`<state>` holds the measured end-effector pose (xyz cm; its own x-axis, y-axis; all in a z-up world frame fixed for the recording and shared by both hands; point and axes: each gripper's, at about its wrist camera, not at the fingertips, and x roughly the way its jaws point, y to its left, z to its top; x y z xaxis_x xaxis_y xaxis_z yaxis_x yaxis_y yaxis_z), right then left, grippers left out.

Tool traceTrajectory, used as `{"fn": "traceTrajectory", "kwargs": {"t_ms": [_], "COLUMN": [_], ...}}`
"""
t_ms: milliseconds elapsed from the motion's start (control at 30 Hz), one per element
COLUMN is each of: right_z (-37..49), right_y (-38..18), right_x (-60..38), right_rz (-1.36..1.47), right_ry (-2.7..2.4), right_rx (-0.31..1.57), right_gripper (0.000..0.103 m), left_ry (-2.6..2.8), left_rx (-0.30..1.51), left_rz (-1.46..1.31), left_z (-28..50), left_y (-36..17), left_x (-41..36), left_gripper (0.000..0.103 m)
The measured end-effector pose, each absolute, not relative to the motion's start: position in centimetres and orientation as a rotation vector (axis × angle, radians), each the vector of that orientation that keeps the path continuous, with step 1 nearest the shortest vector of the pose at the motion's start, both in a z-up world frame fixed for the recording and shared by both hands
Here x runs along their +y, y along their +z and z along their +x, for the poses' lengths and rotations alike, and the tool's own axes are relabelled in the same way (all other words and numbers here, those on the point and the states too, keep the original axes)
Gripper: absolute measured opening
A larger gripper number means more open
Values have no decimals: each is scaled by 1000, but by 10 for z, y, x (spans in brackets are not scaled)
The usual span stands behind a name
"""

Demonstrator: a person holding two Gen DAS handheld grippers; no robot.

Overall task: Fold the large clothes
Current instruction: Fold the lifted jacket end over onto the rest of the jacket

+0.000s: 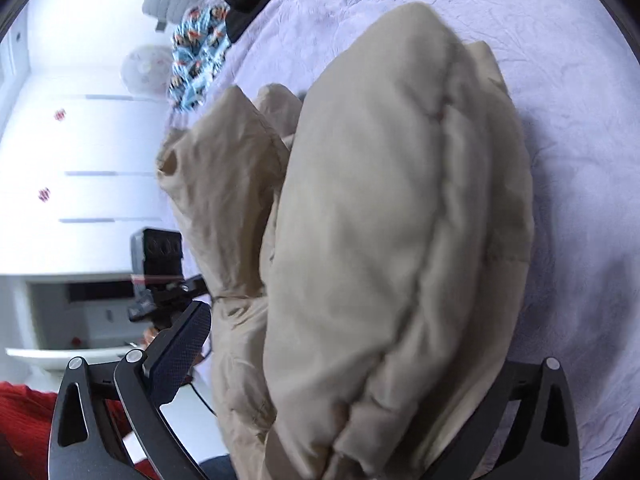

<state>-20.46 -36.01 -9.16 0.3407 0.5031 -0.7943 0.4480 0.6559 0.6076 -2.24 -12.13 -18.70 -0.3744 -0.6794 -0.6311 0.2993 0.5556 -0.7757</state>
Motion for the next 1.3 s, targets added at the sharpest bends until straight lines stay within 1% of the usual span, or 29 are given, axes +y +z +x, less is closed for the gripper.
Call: {"fn": "traceTrajectory", "kwargs": {"t_ms": [133, 200, 233, 300, 333, 367, 467, 567, 667, 767, 900, 1000, 1033, 1100, 1167, 1233, 1300], "right_z": [-183, -179, -180, -181, -180, -178, -165, -137, -96, -47, 14, 41, 48, 50, 39, 19, 0], "right_y": [-113, -129, -134, -137, -131, -124, -97, -76, -60, -60, -92, -128, -143, -157, -151, -126, -97], "right_x": [-351, -354, -358, -361, -358, -354, -334, -313, -286, -252, -204, -178, -173, -171, -178, -193, -207], "right_rz": [807, 848, 893, 963, 976, 974, 938, 916, 896, 867, 894, 892, 887, 865, 858, 781, 698], "right_ry": [20, -9, -29, -46, -33, -17, 69, 128, 209, 295, 366, 321, 269, 162, 114, 3, -126], "right_rx": [1410, 1443, 1436, 1404, 1375, 1355, 1302, 1238, 1172, 1142, 1142, 1206, 1252, 1336, 1344, 1330, 1280], "right_gripper": [103, 103, 103, 96, 88, 85, 85, 85, 85, 85, 85, 85, 86, 86, 86, 86, 84], "left_ry": [-1095, -1084, -1078, -1089, -1105, -1118, -1133, -1104, -1037, -963, -832, -723, -671, -644, -636, -615, -613], "left_rx": [1706, 1741, 1730, 1669, 1626, 1595, 1507, 1427, 1340, 1275, 1255, 1316, 1356, 1384, 1360, 1298, 1226], "left_rz": [-377, -399, -387, -313, -274, -254, -230, -244, -234, -208, -169, -142, -124, -150, -165, -143, -145], "left_z": [-29, -32, -33, -40, -44, -46, -41, -24, 1, 34, 65, 85, 90, 92, 91, 88, 100], "left_y": [-202, -208, -204, -184, -171, -160, -124, -92, -64, -46, -51, -89, -108, -124, -117, -98, -84], "left_x": [-132, -138, -142, -148, -149, -149, -140, -114, -75, -28, 31, 60, 68, 80, 91, 99, 114], "left_gripper": [102, 103, 103, 96, 94, 91, 90, 90, 90, 90, 90, 90, 90, 91, 91, 91, 91]}}
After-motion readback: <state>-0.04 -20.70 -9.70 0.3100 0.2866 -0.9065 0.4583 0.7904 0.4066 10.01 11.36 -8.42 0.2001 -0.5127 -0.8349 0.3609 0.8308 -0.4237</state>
